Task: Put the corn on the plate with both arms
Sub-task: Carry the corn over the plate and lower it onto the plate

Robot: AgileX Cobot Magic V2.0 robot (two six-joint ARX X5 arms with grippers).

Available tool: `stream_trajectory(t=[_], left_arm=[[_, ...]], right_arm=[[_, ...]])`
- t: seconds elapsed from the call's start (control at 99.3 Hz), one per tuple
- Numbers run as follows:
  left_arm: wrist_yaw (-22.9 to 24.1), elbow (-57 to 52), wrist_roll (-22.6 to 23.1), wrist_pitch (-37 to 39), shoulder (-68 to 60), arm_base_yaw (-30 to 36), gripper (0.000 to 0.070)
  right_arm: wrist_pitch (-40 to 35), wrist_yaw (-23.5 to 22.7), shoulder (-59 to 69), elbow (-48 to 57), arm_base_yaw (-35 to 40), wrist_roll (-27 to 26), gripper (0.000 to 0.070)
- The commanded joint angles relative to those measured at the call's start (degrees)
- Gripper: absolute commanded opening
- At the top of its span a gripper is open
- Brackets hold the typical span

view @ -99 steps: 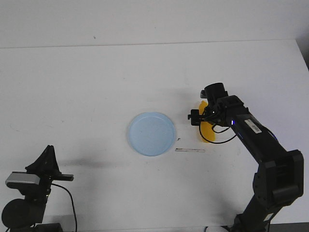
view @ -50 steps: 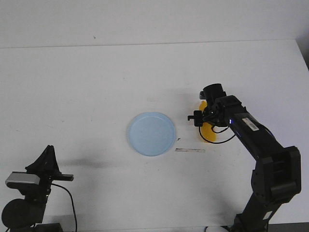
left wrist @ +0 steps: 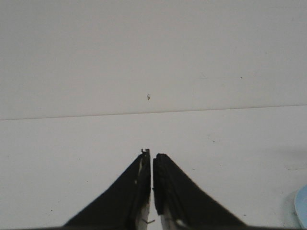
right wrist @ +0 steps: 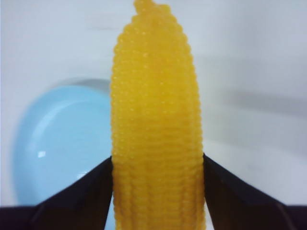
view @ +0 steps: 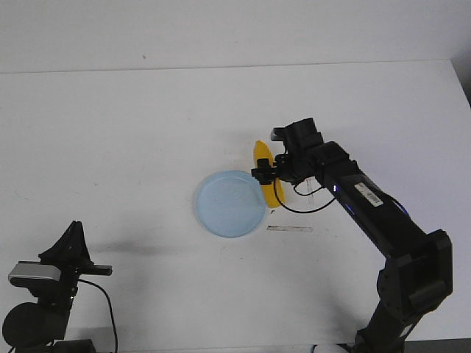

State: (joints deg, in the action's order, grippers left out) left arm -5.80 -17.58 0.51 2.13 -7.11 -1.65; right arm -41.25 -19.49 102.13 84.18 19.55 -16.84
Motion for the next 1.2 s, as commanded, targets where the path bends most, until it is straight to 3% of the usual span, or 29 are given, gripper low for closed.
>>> stream_trajectory(t=[0.0, 0.312, 1.189], left_arm=[[0.26, -0.35, 0.35, 0.52, 0.09, -0.15, 0.0002], [0.26, -0.35, 0.35, 0.55, 0.09, -0.15, 0.0002], [0.26, -0.35, 0.35, 0.55, 0.09, -0.17, 0.0002]], right_arm=[[2.34, -0.39, 0.70, 0.98, 2.78, -1.11, 0.0325], [4.79, 0.70, 3.32, 0.98, 11.26, -1.27, 0.0325], [2.43, 4.52, 8.66, 0.94, 14.62, -1.16, 0.0379]])
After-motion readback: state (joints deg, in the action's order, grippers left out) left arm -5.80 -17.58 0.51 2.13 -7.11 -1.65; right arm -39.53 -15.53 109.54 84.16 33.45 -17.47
